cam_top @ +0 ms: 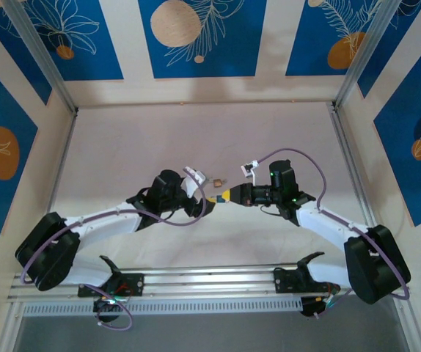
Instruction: Unlock with the key
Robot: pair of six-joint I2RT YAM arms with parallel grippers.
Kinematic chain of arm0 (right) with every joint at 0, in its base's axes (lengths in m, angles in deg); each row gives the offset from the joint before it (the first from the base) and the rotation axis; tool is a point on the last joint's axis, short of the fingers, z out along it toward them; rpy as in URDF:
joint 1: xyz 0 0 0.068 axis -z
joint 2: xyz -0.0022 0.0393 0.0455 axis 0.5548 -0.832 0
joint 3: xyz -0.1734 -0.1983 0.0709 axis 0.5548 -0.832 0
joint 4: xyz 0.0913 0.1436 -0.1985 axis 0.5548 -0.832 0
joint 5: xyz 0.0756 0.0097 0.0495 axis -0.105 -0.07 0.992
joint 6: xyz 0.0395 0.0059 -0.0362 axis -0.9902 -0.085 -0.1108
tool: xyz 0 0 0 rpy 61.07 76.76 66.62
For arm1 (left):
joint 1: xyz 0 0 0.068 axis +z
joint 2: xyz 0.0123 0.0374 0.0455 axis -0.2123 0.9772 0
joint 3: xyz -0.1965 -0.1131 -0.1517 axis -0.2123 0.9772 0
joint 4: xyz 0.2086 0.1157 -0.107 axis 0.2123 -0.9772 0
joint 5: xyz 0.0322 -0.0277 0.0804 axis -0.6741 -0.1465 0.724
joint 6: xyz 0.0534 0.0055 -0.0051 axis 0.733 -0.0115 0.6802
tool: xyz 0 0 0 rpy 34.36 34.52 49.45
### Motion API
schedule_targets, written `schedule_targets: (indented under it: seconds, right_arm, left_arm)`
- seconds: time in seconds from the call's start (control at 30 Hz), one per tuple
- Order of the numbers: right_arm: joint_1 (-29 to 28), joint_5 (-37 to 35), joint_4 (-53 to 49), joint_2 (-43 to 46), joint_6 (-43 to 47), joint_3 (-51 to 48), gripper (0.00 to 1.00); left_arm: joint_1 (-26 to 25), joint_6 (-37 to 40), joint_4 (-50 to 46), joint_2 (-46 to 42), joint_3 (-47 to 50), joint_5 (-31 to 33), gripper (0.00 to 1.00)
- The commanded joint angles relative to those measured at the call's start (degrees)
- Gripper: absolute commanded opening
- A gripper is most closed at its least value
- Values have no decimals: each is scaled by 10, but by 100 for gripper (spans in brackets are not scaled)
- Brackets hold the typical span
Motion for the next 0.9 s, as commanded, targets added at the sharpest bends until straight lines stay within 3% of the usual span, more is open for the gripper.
schedule_targets:
  seconds: [0.0,0.17,0.33,0.47,0.87]
  right_arm:
    - [-3,14,-2,14,-6,0,0]
    - [-4,18,2,11,-10,-2,0]
    - [-4,18,11,-2,-14,-9,0]
    - [3,7,12,-22,-8,-9,0]
    - [7,-1,56,-168,16,38,0]
  left_arm:
    - [6,-12,27,11,8,-11,77]
    - [6,-9,24,17,9,14,76]
    - [6,-8,31,18,12,83,76]
    - [6,-8,33,6,21,81,76]
    - [5,-18,2,-158,122,169,79]
